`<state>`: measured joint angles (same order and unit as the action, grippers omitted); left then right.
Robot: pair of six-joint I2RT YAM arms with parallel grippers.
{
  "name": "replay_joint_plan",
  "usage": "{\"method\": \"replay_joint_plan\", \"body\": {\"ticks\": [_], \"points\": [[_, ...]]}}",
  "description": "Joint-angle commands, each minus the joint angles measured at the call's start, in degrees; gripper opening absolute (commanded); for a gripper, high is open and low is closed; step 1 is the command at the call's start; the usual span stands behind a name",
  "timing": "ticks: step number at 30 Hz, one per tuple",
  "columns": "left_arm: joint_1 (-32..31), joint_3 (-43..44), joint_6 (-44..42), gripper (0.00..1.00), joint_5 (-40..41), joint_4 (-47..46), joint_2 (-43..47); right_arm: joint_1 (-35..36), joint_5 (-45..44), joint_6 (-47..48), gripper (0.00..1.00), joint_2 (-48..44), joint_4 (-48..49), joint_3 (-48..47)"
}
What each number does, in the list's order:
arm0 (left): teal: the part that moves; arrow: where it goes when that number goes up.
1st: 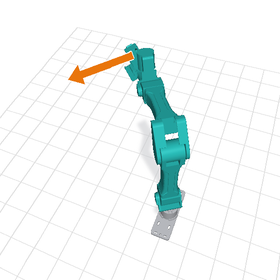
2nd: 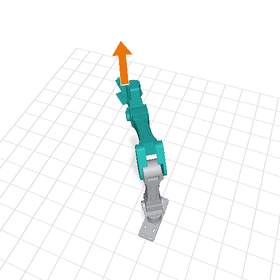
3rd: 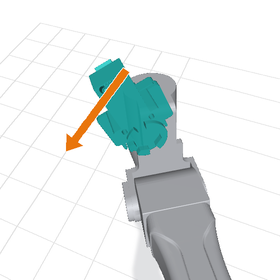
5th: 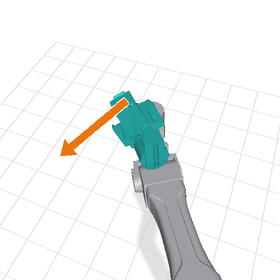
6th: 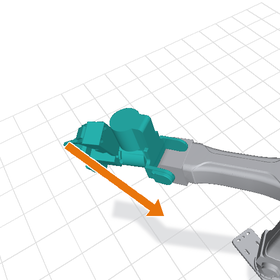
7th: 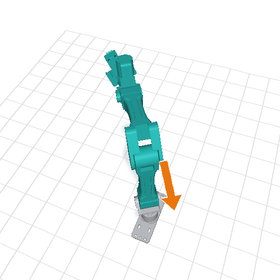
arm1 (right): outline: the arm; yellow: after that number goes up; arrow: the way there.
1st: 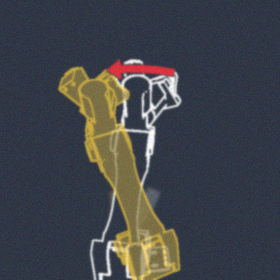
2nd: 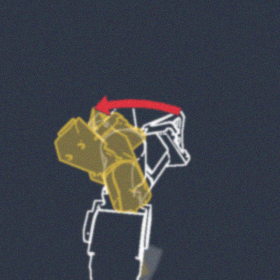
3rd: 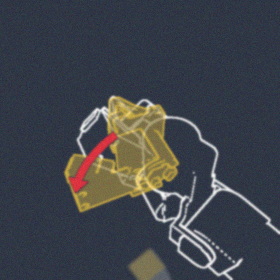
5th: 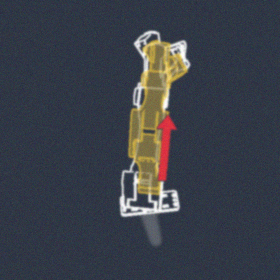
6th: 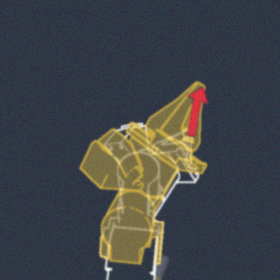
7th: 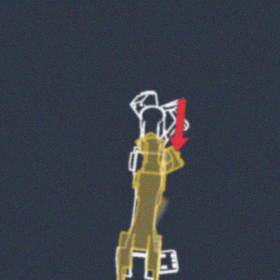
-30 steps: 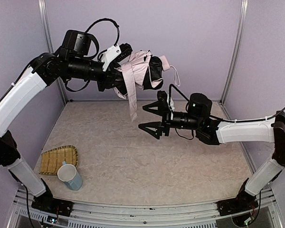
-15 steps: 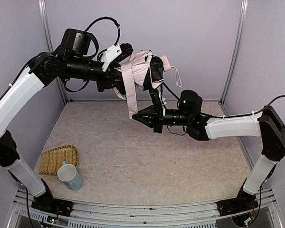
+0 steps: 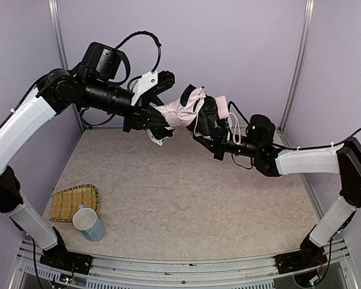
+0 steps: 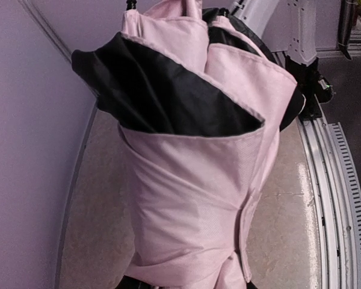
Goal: Put away the umbrella
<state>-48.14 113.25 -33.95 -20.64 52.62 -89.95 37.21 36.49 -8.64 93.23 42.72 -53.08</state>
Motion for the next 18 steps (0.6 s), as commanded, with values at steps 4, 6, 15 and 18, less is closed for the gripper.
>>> {"method": "replay_joint_plan", "body": {"ticks": [4,6,15,18], "points": [[-6.3,-10.2,-5.8,0.0,-20.3,5.1,2.9,-4.8,-8.9,13.4,0.0,-3.3,-22.4,-17.4],[-6.9,-16.2,-7.4,0.0,-21.2,6.9,2.0,-4.8,-8.7,16.7,0.0,-3.5,-27.4,-24.0],[2.3,-31.7,1.6,0.0,-25.0,-9.7,4.3,7.9,3.1,29.1,0.0,-10.2,-30.5,-25.8],[3.9,-31.8,3.6,0.0,-26.6,-12.7,3.2,11.5,3.6,30.3,0.0,-12.6,-30.5,-22.9]]}}
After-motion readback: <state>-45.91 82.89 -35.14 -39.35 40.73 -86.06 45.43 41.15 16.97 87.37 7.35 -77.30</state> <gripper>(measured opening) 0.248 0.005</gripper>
